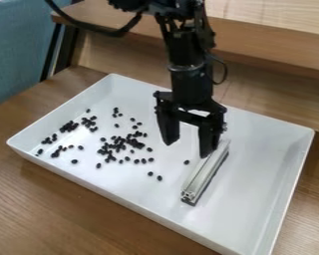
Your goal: Sweep into pile
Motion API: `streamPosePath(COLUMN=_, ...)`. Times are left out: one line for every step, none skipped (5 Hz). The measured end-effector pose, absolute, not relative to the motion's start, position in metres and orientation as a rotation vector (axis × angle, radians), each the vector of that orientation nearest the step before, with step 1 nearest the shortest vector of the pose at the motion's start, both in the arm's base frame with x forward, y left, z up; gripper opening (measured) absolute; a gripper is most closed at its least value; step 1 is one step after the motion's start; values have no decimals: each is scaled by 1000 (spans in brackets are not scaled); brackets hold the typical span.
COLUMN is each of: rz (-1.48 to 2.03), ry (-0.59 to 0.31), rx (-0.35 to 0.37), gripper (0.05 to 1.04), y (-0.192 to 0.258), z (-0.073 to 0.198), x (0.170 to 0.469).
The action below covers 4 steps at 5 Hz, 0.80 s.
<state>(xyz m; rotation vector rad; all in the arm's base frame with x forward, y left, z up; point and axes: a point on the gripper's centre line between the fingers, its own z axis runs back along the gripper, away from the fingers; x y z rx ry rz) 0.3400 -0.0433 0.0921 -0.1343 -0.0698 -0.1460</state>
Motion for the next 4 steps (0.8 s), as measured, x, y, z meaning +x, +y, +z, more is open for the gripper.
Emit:
streamPosePath(rz=-108, ry=-37, rx=-117, gripper=999, y=-46, z=75, x=345)
streamPosePath(rz=-87, ry=-14, rx=-81, gripper=999, y=-46, z=60, x=351)
streamPosePath(rz=-83, ry=3, rx=-57, gripper=999, y=-51, z=49, x=357)
streamPosePath(rz=-72, ry=19, rx=-53, gripper=999, y=-53, z=37, x=360)
